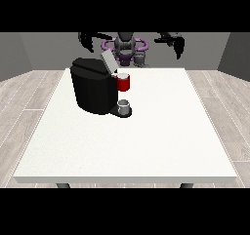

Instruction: Insert the coffee pod into the coffee machine and close the lid

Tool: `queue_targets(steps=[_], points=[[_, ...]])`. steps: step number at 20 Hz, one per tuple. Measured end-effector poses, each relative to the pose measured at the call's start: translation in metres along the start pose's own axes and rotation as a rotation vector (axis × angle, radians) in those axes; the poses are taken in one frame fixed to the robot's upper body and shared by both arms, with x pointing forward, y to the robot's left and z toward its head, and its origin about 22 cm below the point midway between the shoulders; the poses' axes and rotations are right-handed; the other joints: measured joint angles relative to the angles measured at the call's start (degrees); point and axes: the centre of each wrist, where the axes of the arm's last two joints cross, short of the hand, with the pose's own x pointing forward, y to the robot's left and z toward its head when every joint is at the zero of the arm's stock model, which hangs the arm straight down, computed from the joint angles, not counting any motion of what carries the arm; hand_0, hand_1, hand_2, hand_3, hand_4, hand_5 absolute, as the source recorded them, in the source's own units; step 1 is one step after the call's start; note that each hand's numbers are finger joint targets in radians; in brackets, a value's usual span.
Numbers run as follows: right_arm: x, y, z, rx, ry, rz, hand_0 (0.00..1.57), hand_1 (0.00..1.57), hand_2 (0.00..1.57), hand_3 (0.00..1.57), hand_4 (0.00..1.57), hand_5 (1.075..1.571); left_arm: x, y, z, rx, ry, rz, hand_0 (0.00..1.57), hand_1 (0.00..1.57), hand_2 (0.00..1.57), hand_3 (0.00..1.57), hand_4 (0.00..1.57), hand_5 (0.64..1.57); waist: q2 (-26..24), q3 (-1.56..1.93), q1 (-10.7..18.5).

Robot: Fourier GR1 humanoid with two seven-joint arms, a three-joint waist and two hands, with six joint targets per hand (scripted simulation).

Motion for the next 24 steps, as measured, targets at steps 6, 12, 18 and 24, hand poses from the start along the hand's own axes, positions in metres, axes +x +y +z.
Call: queue_targets(steps=[6, 12, 18, 24], points=[[0.003, -0.006, -0.019, -0.001, -0.017, -0.017, 0.00, 0.00, 0.00, 0.00, 0.00, 1.571, 0.014, -0.001, 0.012, 0.004, -0.031, -0.013, 0.00, 0.00, 0.00, 0.00, 0.00, 1.571, 3.49, 0.01, 0.62], [0.008, 0.008, -0.034, 0.037, -0.031, -0.002, 0.00, 0.00, 0.00, 0.00, 0.00, 1.571, 0.019, 0.003, 0.024, 0.040, -0.053, -0.031, 0.00, 0.00, 0.00, 0.00, 0.00, 1.571, 5.88, 0.00, -1.03], [0.017, 0.011, -0.048, 0.053, -0.077, 0.036, 0.00, 0.00, 0.00, 0.00, 0.00, 1.571, 0.030, 0.008, 0.028, 0.057, -0.095, -0.038, 0.00, 0.00, 0.00, 0.00, 0.00, 1.571, 8.20, -0.14, -1.12], [0.023, 0.018, -0.061, 0.064, -0.072, 0.045, 0.00, 0.00, 0.00, 0.00, 0.00, 1.571, 0.039, 0.012, 0.031, 0.063, -0.090, -0.042, 0.00, 0.00, 0.00, 0.00, 0.00, 1.571, 8.79, -0.14, -1.16]])
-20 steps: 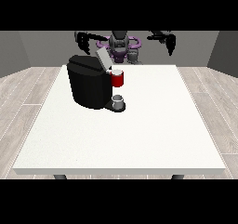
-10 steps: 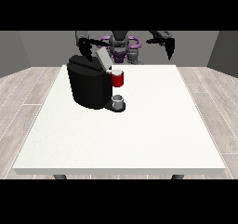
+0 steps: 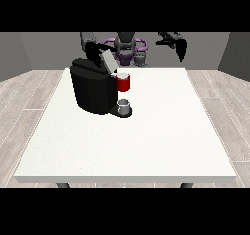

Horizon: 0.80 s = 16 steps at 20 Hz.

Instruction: Insert the coffee pod into the coffee machine and close the lid

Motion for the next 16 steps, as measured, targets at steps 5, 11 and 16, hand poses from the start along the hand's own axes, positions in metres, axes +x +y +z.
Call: queue_targets(steps=[5, 11, 16], points=[[0.009, 0.004, -0.009, 0.015, -0.076, 0.005, 0.00, 0.00, 0.00, 0.00, 0.00, 1.571, 0.002, -0.002, 0.000, 0.003, -0.024, -0.024, 0.00, 0.00, 0.00, 0.00, 0.00, 1.571, 1.57, -0.09, 0.16], [0.016, 0.015, -0.018, 0.046, -0.056, 0.021, 0.00, 0.00, 0.00, 0.00, 0.08, 1.571, -0.005, 0.001, 0.003, 0.027, -0.020, -0.025, 0.00, 0.00, 0.00, 0.00, 0.00, 1.571, 1.95, 0.02, -0.27], [0.024, 0.031, -0.024, 0.086, -0.036, 0.037, 0.00, 0.00, 0.00, 0.00, 0.14, 1.571, -0.014, 0.010, 0.008, 0.048, 0.000, -0.025, 0.00, 0.00, 0.00, 0.00, 0.16, 1.571, 1.17, 0.09, -0.84]])
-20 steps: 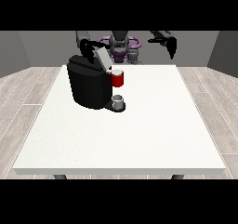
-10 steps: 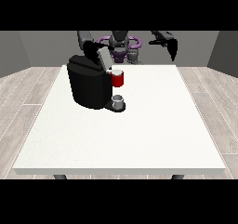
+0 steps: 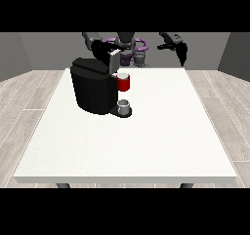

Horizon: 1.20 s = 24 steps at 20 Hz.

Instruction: Insert the coffee pod into the coffee machine and close the lid

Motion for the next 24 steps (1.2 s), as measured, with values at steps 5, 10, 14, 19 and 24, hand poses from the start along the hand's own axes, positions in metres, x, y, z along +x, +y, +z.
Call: queue_targets(steps=[5, 10, 14, 19, 24], points=[[0.013, 0.012, -0.010, 0.029, -0.030, 0.054, 0.00, 0.00, 0.00, 0.00, 0.12, 1.571, 0.001, 0.000, -0.004, 0.006, -0.007, 0.002, 0.00, 0.00, 0.00, 0.00, 0.12, 1.571, 0.91, 0.02, 0.55], [0.024, 0.025, -0.019, 0.045, -0.053, 0.101, 0.00, 0.00, 0.00, 0.00, 0.14, 1.571, 0.006, 0.004, -0.010, -0.005, -0.017, 0.003, 0.00, 0.00, 0.00, 0.00, 0.00, 1.571, 1.03, 0.02, 0.98], [0.024, 0.031, -0.021, 0.054, -0.068, 0.098, 0.00, 0.00, 0.00, 0.00, 0.13, 1.571, 0.009, 0.000, -0.011, -0.023, -0.030, 0.001, 0.00, 0.00, 0.00, 0.00, 0.20, 1.571, 0.72, 0.03, 0.90], [0.025, 0.046, -0.019, 0.096, -0.104, 0.056, 0.00, 0.00, 0.00, 0.00, 0.26, 1.571, 0.006, -0.008, -0.009, -0.022, -0.047, -0.003, 0.00, 0.00, 0.00, 0.00, 0.14, 1.571, -0.94, 0.03, 0.41], [-0.007, 0.063, 0.010, 0.143, -0.112, -0.062, 0.00, 0.00, 0.00, 0.00, 0.28, 1.571, -0.011, -0.011, 0.006, -0.007, -0.022, 0.029, 0.00, 0.00, 0.00, 0.00, 0.19, 1.571, -4.69, 0.03, -1.80]])
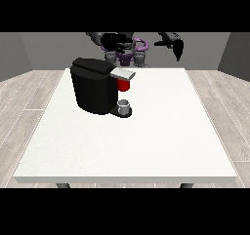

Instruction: Insert the coffee pod into the coffee machine and close the lid

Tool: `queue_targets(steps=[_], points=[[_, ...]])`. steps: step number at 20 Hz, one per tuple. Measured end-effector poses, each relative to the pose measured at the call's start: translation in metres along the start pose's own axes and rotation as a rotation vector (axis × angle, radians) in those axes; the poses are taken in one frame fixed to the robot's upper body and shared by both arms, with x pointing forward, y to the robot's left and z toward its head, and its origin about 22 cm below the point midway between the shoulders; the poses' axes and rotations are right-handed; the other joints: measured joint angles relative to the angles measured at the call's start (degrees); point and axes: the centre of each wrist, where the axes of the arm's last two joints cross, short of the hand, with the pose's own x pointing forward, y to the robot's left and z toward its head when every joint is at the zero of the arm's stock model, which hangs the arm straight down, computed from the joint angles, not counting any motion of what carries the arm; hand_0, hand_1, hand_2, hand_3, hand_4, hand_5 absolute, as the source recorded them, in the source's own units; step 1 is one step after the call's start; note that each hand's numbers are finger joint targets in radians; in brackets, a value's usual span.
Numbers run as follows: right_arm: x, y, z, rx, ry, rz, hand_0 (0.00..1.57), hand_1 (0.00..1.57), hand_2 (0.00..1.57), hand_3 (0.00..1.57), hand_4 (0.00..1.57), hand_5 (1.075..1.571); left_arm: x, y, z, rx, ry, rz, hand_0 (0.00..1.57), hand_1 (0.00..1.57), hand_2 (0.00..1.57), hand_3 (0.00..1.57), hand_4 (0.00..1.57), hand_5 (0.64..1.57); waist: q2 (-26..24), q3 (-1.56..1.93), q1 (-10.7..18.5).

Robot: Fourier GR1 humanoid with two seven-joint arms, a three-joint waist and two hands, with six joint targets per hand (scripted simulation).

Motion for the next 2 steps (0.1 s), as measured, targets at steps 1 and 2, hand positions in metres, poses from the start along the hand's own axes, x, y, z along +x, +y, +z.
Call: queue_targets(steps=[1, 2], points=[[-0.0075, 0.0038, 0.0091, -0.005, 0.007, -0.028, 0.00, 0.00, 0.00, 0.00, 0.25, 1.571, -0.0069, 0.0005, 0.0056, 0.005, 0.007, 0.004, 0.00, 0.00, 0.00, 0.00, 0.19, 1.571, -0.71, 0.00, -0.53], [-0.0150, 0.0069, 0.0190, -0.004, 0.020, -0.056, 0.00, 0.00, 0.00, 0.00, 0.16, 1.571, -0.0110, 0.0067, 0.0099, 0.021, 0.021, 0.006, 0.00, 0.00, 0.00, 0.00, 0.19, 1.571, -1.66, 0.00, -1.63]])
